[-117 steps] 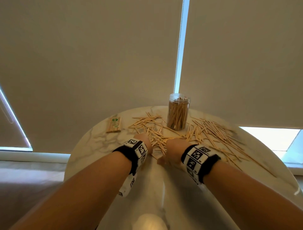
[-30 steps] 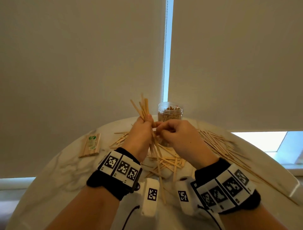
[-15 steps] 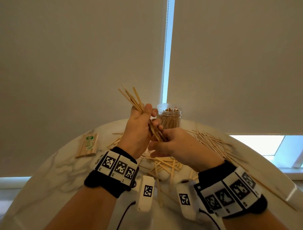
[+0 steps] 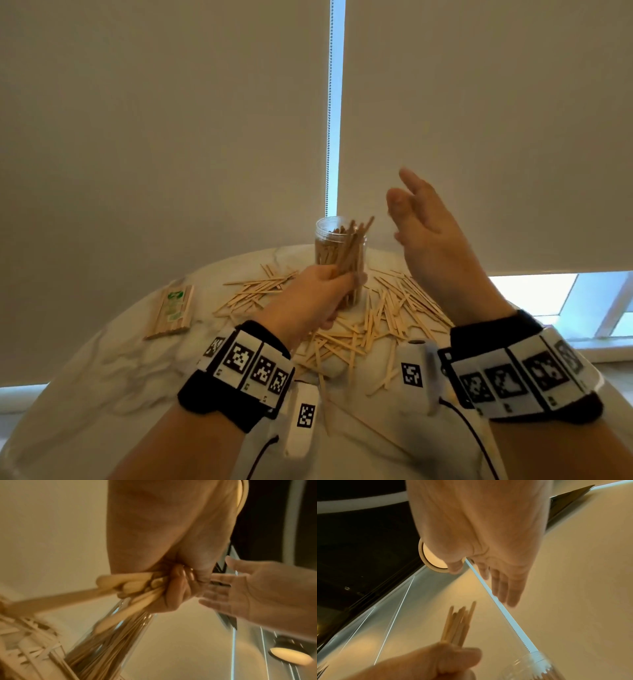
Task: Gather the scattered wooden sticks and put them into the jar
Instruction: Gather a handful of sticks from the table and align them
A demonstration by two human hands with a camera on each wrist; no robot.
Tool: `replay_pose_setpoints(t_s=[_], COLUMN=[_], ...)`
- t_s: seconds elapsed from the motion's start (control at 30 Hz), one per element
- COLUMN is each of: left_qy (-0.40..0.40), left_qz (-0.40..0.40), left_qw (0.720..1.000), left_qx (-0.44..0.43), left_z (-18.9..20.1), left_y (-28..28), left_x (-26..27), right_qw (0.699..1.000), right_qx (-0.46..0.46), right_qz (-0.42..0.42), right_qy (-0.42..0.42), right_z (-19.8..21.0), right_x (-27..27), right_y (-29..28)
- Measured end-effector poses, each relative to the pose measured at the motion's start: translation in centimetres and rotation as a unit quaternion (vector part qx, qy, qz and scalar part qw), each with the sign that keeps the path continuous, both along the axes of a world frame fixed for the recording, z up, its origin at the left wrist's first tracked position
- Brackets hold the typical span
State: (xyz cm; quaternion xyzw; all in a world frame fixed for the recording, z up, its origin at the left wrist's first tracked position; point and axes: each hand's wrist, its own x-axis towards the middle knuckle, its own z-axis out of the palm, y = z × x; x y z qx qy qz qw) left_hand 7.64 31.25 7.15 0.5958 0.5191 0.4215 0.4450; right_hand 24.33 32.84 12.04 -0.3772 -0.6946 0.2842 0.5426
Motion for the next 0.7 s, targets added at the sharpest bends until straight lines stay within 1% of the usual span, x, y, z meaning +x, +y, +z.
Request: replay_pose_setpoints(t_s=[0.07,0.1,0.13,0.17,0.2,0.23,0.27,0.33,0.4,0.47,0.53,0.6,0.63,0.67,0.7], left_qy=[0.103,0.132,0.145,0.154,0.173,0.194,0.210,0.205,0.172,0.110,0.014,-0.081,-0.134,-0.199,-0.273], left_qz=[0.003,0.003,-0.004,-0.016,-0.026,-0.031,-0.034,-0.034,-0.043,-0.068,-0.072,-0.032,-0.005,0.020,0.036], left_qw=[0.994,0.991,0.988,0.986,0.982,0.977,0.973,0.971,0.976,0.985,0.994,0.994,0.988,0.977,0.959], left_qx=[0.026,0.040,0.050,0.057,0.066,0.079,0.094,0.116,0.129,0.113,0.079,0.067,0.071,0.072,0.070], left_z=[-0.2,-0.2,-0.3,-0.3,-0.3,-0.3,-0.4,-0.4,-0.3,-0.2,-0.1,0.2,0.4,0.7,1.1], left_y=[0.0,0.0,0.0,-0.1,-0.1,-0.1,-0.1,0.0,-0.1,-0.4,-0.5,-0.2,0.0,0.2,0.2], left_x=[0.9,1.3,1.6,2.0,2.2,2.3,2.3,2.3,2.2,2.3,2.6,2.5,2.1,1.5,0.9], right_qw=[0.997,0.996,0.997,0.992,0.979,0.965,0.959,0.971,0.974,0.972,0.983,0.990,0.989,0.983,0.971], right_qx=[0.066,0.075,0.058,0.024,-0.014,-0.040,-0.051,-0.037,-0.035,-0.074,-0.091,-0.081,-0.083,-0.092,-0.107], right_qz=[-0.035,-0.038,-0.025,-0.001,0.025,0.042,0.047,0.022,0.025,0.064,0.068,0.052,0.049,0.055,0.071], right_qy=[0.003,-0.013,-0.051,-0.121,-0.201,-0.257,-0.275,-0.235,-0.223,-0.213,-0.145,-0.104,-0.114,-0.147,-0.202], right_z=[0.3,0.2,0.1,-0.1,-0.4,-0.8,-1.1,-1.2,-1.1,-1.2,-1.1,-1.0,-0.9,-0.8,-0.9], right_x=[-0.1,-0.3,-0.4,-0.5,-0.7,-0.9,-1.2,-1.4,-1.6,-1.8,-1.8,-1.5,-1.2,-0.9,-0.6], right_y=[-0.3,-0.3,-0.4,-0.3,-0.2,-0.1,-0.1,-0.1,-0.2,-0.4,-0.6,-0.4,-0.3,-0.2,-0.2])
